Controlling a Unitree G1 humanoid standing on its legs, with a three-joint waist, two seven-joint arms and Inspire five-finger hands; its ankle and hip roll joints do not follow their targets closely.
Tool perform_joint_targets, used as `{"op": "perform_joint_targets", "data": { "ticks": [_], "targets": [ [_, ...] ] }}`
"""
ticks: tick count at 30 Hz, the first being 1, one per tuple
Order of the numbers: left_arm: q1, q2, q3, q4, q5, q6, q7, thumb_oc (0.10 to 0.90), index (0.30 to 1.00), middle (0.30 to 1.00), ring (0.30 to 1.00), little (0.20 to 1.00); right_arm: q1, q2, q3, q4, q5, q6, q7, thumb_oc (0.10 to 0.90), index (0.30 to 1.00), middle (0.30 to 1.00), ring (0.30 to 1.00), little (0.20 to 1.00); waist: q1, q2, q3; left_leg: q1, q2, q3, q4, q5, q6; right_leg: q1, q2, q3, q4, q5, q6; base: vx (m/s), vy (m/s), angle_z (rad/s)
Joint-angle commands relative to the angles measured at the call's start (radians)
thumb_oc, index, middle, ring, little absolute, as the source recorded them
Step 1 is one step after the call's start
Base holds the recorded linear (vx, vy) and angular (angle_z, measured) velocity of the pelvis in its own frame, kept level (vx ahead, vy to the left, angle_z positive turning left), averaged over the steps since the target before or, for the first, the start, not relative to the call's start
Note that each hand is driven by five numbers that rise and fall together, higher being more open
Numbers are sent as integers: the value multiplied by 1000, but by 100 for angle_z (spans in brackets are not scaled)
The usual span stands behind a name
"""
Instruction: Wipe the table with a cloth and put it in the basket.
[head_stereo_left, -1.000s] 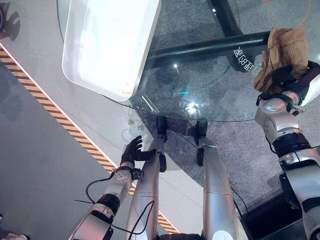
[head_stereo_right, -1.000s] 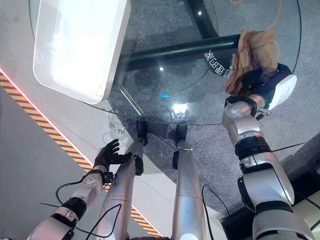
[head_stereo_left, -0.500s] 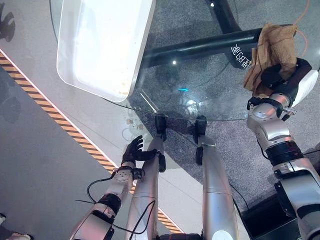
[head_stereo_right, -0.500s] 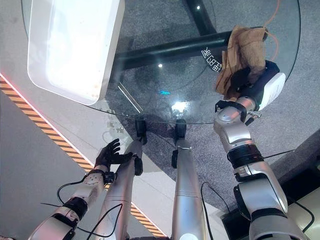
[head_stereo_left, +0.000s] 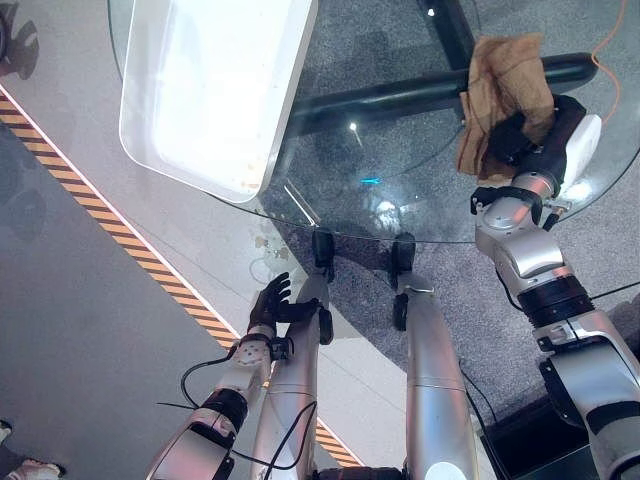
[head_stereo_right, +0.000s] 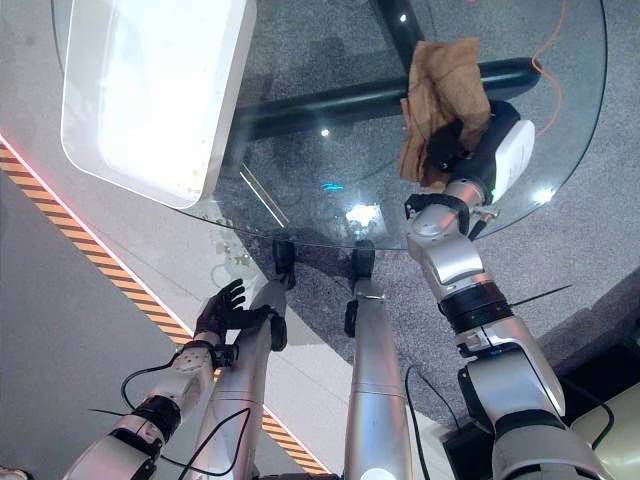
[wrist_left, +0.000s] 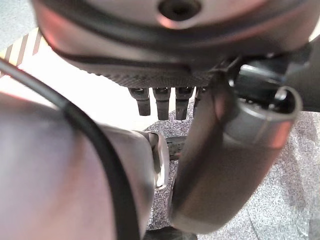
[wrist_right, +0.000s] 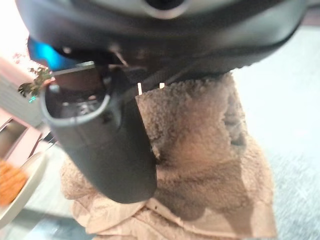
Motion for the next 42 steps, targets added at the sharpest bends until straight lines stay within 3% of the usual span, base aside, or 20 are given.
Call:
{"op": "perform_joint_targets", "data": {
  "ticks": [1,11,21,27,36,41,42],
  "targets": [
    [128,-6,-11,12,18,-37,-5,800,900,900,900,900,-78,36,106,-122,-46,-13,108,100,300,300,300,200,10,68,-18,-72,-41,-31,166,-124,-5,-65,27,139,-154,130,69,12,0,3],
    [130,-11,-13,18,43,-60,0,800,900,900,900,900,-66,80,237,-138,-108,-4,283,100,300,300,300,200,20,60,-18,-101,-48,-40,186,-124,-9,-92,34,142,-129,124,68,0,-10,4],
    [135,5,-23,22,50,-70,-1,800,900,900,900,900,-44,93,301,-114,-80,-6,274,100,300,300,300,200,28,52,-18,-119,-49,-46,199,-127,-11,-109,39,143,-109,121,70,-1,-20,2],
    [129,17,-19,22,60,-66,1,800,900,900,900,900,-44,89,327,-126,-96,35,357,100,300,300,300,200,32,43,-18,-125,-49,-48,201,-126,-13,-111,36,138,-108,122,72,-5,-23,0],
    [143,36,-25,24,68,-71,-2,800,900,900,900,900,-30,71,312,-118,-53,22,275,100,300,300,300,200,34,37,-18,-96,-41,-48,200,-156,-15,-87,36,130,-92,91,79,7,-42,5],
    [143,40,-23,24,63,-66,0,800,900,900,900,900,-42,54,294,-128,-89,56,275,100,300,300,300,200,33,38,-18,-94,-36,-45,199,-153,-16,-90,33,125,-86,90,78,-15,-11,2],
    [129,41,-17,23,64,-65,1,800,900,900,900,900,-59,50,293,-128,-91,56,266,100,300,300,300,200,33,37,-18,-122,-36,-40,193,-125,-12,-116,30,124,-96,120,74,-56,-20,2]
  ]
}}
